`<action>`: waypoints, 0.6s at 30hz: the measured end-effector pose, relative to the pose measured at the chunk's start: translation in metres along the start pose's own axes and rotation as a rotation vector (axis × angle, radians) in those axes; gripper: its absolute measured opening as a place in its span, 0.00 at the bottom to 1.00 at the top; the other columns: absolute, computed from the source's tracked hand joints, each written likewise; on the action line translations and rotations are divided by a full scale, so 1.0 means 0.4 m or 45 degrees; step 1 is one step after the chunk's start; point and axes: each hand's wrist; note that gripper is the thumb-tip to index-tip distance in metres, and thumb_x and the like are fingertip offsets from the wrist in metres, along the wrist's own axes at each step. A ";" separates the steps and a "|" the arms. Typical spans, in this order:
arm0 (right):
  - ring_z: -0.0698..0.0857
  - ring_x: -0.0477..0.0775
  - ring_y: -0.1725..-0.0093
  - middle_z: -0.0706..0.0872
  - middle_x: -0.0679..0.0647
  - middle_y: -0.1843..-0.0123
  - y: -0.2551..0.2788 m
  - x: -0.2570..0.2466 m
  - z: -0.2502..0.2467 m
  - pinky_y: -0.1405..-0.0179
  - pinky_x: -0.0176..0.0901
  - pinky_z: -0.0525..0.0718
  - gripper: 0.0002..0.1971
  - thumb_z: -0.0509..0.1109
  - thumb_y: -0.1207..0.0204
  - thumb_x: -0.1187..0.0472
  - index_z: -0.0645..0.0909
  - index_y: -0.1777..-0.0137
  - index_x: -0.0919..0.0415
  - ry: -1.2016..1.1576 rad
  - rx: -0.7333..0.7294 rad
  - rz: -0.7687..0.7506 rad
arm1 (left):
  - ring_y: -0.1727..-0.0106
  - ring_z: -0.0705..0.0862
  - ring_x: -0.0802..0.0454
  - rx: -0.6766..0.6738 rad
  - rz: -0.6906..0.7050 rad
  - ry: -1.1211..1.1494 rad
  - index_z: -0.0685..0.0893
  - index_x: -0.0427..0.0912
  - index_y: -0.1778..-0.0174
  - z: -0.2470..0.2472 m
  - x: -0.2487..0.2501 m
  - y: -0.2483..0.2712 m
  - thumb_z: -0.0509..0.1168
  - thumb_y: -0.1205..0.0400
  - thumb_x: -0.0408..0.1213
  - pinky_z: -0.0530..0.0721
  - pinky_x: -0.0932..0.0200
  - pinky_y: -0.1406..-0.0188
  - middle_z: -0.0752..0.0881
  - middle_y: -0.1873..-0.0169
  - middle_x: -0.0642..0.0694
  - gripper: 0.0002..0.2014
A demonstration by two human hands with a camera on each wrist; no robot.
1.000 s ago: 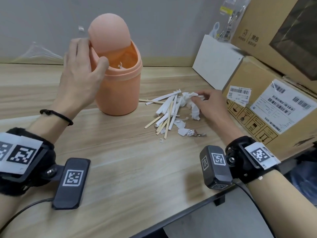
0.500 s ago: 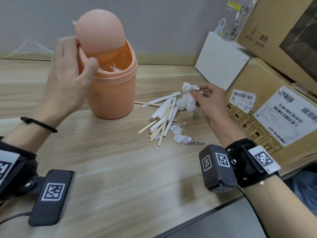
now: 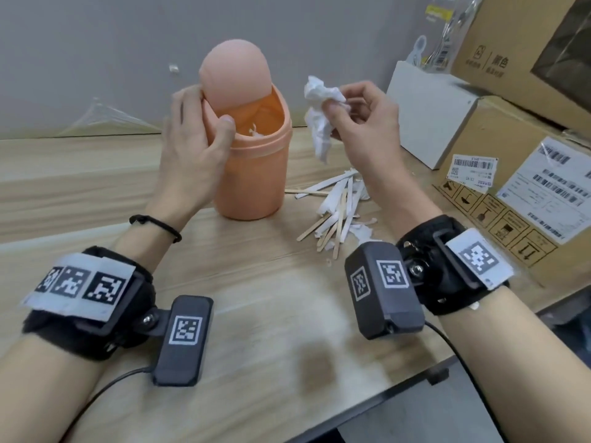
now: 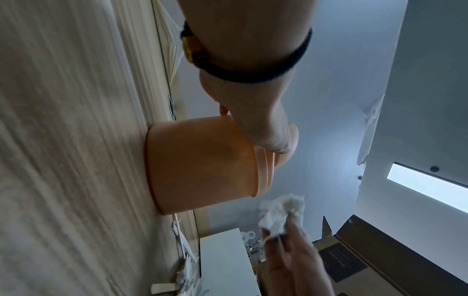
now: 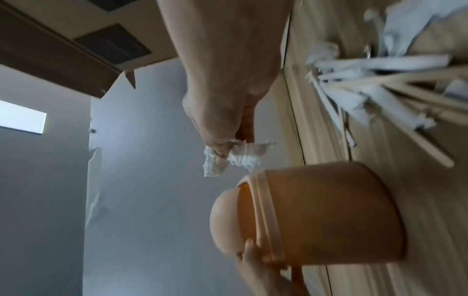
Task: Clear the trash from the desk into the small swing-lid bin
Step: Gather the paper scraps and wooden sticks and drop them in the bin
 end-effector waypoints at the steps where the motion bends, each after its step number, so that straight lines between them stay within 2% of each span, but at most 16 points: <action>1: 0.89 0.63 0.52 0.89 0.57 0.57 -0.002 -0.015 0.019 0.51 0.63 0.89 0.03 0.74 0.26 0.59 0.82 0.58 0.54 -0.014 0.001 -0.027 | 0.37 0.73 0.45 0.003 0.006 0.004 0.72 0.36 0.33 0.000 -0.002 -0.001 0.54 0.17 0.47 0.72 0.46 0.32 0.73 0.36 0.40 0.22; 7: 0.89 0.54 0.58 0.86 0.47 0.62 -0.010 -0.069 0.119 0.55 0.57 0.89 0.07 0.74 0.26 0.57 0.78 0.62 0.51 0.046 0.011 -0.157 | 0.39 0.73 0.44 -0.018 0.018 0.004 0.72 0.37 0.33 -0.001 -0.005 -0.001 0.55 0.17 0.46 0.71 0.49 0.34 0.73 0.36 0.40 0.21; 9: 0.89 0.53 0.60 0.86 0.46 0.63 -0.001 -0.061 0.137 0.56 0.54 0.88 0.08 0.74 0.26 0.59 0.77 0.63 0.50 0.115 -0.020 -0.174 | 0.41 0.74 0.43 -0.014 0.004 -0.012 0.73 0.38 0.39 -0.003 -0.002 -0.005 0.56 0.18 0.44 0.71 0.49 0.36 0.73 0.39 0.41 0.17; 12: 0.87 0.47 0.61 0.85 0.41 0.64 0.000 -0.052 0.139 0.58 0.42 0.86 0.10 0.75 0.26 0.58 0.76 0.63 0.50 0.228 -0.031 -0.215 | 0.46 0.70 0.46 -0.019 -0.053 -0.053 0.70 0.39 0.56 -0.002 0.013 -0.033 0.55 0.21 0.42 0.69 0.54 0.45 0.69 0.48 0.45 0.08; 14: 0.84 0.41 0.62 0.83 0.40 0.64 -0.005 -0.055 0.135 0.61 0.32 0.81 0.09 0.75 0.26 0.58 0.77 0.62 0.52 0.303 -0.034 -0.250 | 0.47 0.68 0.49 -0.043 -0.080 -0.068 0.69 0.40 0.58 0.002 0.016 -0.051 0.55 0.22 0.42 0.68 0.56 0.46 0.67 0.49 0.46 0.08; 16: 0.80 0.36 0.63 0.82 0.40 0.64 -0.011 -0.061 0.127 0.64 0.22 0.74 0.06 0.75 0.27 0.60 0.79 0.60 0.56 0.381 -0.045 -0.311 | 0.49 0.70 0.47 -0.017 -0.091 -0.034 0.70 0.39 0.58 0.013 0.014 -0.062 0.54 0.23 0.42 0.71 0.54 0.48 0.67 0.51 0.46 0.09; 18: 0.80 0.38 0.63 0.82 0.44 0.63 -0.015 -0.071 0.119 0.65 0.21 0.72 0.05 0.74 0.29 0.62 0.82 0.58 0.63 0.458 -0.088 -0.383 | 0.51 0.71 0.46 0.047 -0.090 0.007 0.70 0.38 0.59 0.024 0.010 -0.061 0.53 0.24 0.42 0.71 0.52 0.51 0.68 0.51 0.46 0.09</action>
Point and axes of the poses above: each hand's wrist, its own y-axis away from the middle knuckle, its own z-axis out of the palm, x = y × z
